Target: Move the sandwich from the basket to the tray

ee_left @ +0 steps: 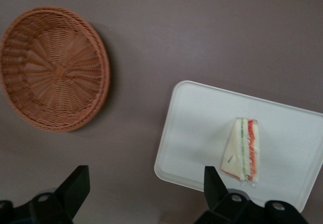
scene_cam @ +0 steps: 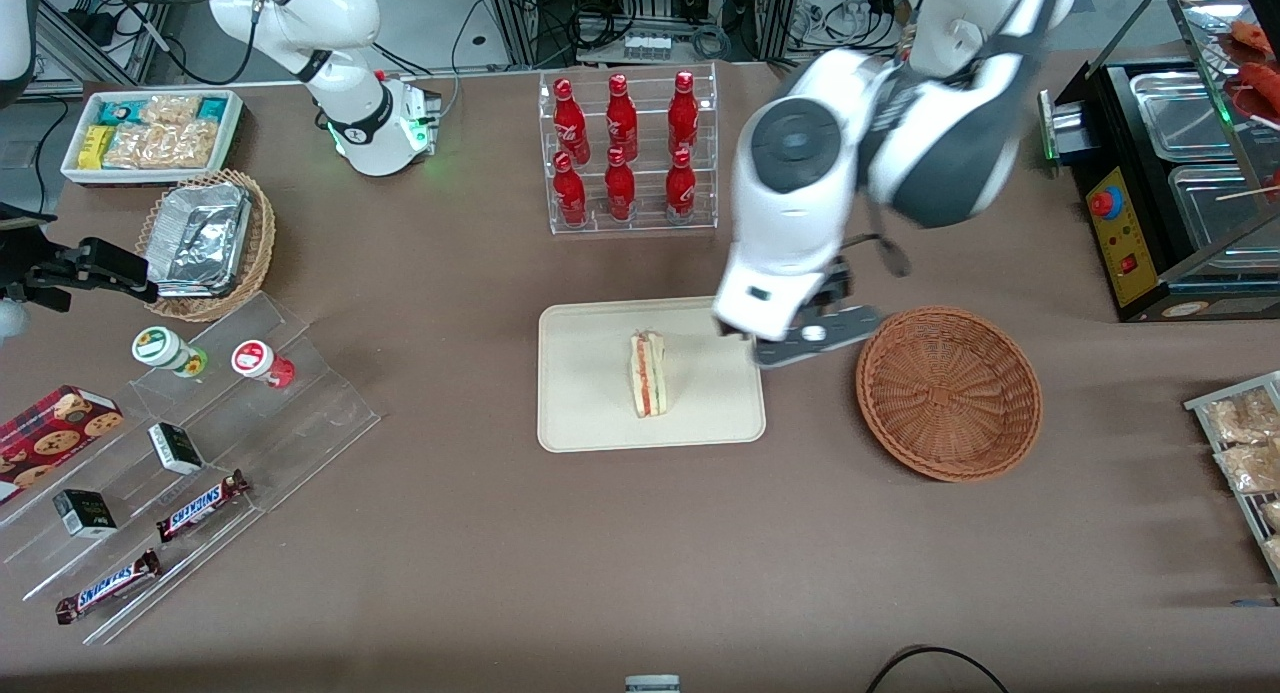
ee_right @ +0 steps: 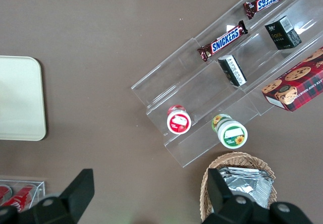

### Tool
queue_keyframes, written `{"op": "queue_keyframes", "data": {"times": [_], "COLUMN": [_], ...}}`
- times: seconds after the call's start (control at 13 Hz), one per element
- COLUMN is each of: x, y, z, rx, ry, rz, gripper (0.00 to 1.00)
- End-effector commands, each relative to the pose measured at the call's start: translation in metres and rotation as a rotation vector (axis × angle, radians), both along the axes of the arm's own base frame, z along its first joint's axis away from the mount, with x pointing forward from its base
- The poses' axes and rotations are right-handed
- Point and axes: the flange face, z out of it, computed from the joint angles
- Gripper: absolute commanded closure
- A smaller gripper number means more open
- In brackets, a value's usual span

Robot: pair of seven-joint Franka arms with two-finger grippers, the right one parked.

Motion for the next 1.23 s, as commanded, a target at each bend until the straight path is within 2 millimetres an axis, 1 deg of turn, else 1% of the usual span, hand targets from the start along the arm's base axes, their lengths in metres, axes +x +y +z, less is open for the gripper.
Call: {"op": "queue_keyframes", "data": {"times": [0.0, 0.08, 0.15, 0.23, 0.31, 0.38, 0.46, 0.69, 0.77, 0.85, 0.92, 1.0, 1.08, 1.15], "x": [-0.005, -0.007, -0.007, -0.008, -0.012, -0.014, -0.016, -0.034, -0.043, -0.053, -0.063, -0.069, -0.076, -0.077], "y": [0.053, 0.068, 0.091, 0.108, 0.123, 0.149, 0.17, 0.231, 0.25, 0.264, 0.273, 0.279, 0.289, 0.293], "z": [0.032, 0.045, 0.055, 0.064, 0.077, 0.09, 0.102, 0.121, 0.122, 0.121, 0.122, 0.119, 0.12, 0.121], "rx": [-0.029, -0.057, -0.062, -0.074, -0.078, -0.082, -0.106, -0.126, -0.129, -0.13, -0.131, -0.131, -0.133, -0.137], "ry": [-0.002, 0.005, 0.028, 0.046, 0.049, 0.052, 0.056, 0.111, 0.121, 0.127, 0.125, 0.134, 0.133, 0.132], "rz": [0.066, 0.039, 0.009, -0.006, -0.021, -0.025, -0.038, -0.116, -0.14, -0.157, -0.184, -0.205, -0.215, -0.226], "gripper": [0.0, 0.0, 0.0, 0.0, 0.0, 0.0, 0.0, 0.0, 0.0, 0.0, 0.0, 0.0, 0.0, 0.0]}}
